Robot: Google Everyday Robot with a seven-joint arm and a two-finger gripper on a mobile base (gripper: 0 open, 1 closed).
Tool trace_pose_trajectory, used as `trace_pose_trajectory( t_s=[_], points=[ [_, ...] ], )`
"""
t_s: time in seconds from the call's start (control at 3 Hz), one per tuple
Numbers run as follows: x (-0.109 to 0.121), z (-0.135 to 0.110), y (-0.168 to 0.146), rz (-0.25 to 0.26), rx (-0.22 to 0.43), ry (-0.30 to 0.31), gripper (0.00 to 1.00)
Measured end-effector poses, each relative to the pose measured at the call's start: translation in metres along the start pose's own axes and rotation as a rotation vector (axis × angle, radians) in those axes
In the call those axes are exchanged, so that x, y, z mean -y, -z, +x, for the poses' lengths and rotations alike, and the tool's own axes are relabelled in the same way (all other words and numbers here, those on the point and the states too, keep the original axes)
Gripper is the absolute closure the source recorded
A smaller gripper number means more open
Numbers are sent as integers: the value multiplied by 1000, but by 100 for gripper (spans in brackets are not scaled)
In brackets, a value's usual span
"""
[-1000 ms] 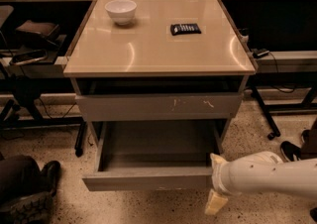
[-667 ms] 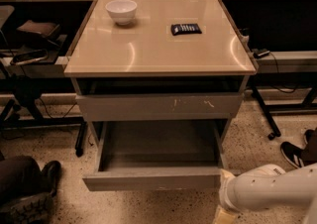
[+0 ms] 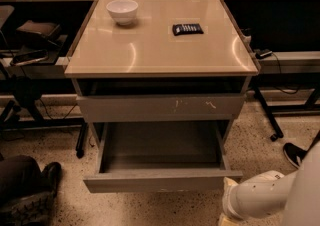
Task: Close middle drawer
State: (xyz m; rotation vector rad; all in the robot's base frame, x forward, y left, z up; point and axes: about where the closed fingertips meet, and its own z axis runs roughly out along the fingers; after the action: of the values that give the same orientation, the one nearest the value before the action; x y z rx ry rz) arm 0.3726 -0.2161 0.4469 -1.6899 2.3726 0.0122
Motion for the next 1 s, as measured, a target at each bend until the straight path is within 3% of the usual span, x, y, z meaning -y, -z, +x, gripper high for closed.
trace_pose_trajectory(
  t_s=[0.33, 0.67, 1.0],
  points=[
    [-21, 12, -36, -58, 3, -14, 0],
    [-46, 22, -84, -164, -2, -20, 0],
    [-39, 20, -120, -258, -13, -12, 0]
  ],
)
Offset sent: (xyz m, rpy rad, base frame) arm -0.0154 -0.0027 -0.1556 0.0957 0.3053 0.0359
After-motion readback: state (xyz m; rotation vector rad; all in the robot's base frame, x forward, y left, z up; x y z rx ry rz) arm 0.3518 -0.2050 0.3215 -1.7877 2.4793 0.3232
